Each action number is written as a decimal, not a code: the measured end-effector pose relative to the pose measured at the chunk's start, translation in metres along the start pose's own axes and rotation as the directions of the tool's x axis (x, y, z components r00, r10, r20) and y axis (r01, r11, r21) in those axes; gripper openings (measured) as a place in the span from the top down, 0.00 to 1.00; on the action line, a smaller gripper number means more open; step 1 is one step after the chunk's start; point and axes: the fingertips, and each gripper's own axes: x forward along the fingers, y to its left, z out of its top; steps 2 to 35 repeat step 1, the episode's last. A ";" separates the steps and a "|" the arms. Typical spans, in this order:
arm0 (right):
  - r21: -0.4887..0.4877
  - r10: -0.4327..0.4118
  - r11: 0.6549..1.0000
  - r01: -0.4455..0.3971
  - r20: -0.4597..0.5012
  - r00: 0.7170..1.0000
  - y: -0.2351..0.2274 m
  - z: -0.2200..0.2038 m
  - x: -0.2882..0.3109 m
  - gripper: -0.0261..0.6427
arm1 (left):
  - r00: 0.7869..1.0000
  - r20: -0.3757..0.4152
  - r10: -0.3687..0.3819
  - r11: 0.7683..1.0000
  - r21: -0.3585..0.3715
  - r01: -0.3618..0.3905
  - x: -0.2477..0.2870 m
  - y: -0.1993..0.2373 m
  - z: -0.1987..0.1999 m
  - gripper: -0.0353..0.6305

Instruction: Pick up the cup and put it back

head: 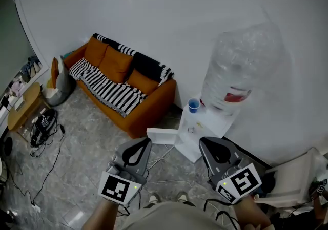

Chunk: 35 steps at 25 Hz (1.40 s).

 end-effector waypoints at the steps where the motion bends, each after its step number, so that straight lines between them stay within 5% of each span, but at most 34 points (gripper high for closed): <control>1: -0.002 0.001 1.000 -0.001 0.000 1.000 0.000 0.000 0.001 0.96 | 1.000 -0.001 0.000 1.000 0.000 0.000 0.001 0.001 0.000 0.94; 35: -0.002 0.001 1.000 -0.001 0.000 1.000 0.000 0.000 0.001 0.96 | 1.000 -0.001 0.000 1.000 0.000 0.000 0.001 0.001 0.000 0.94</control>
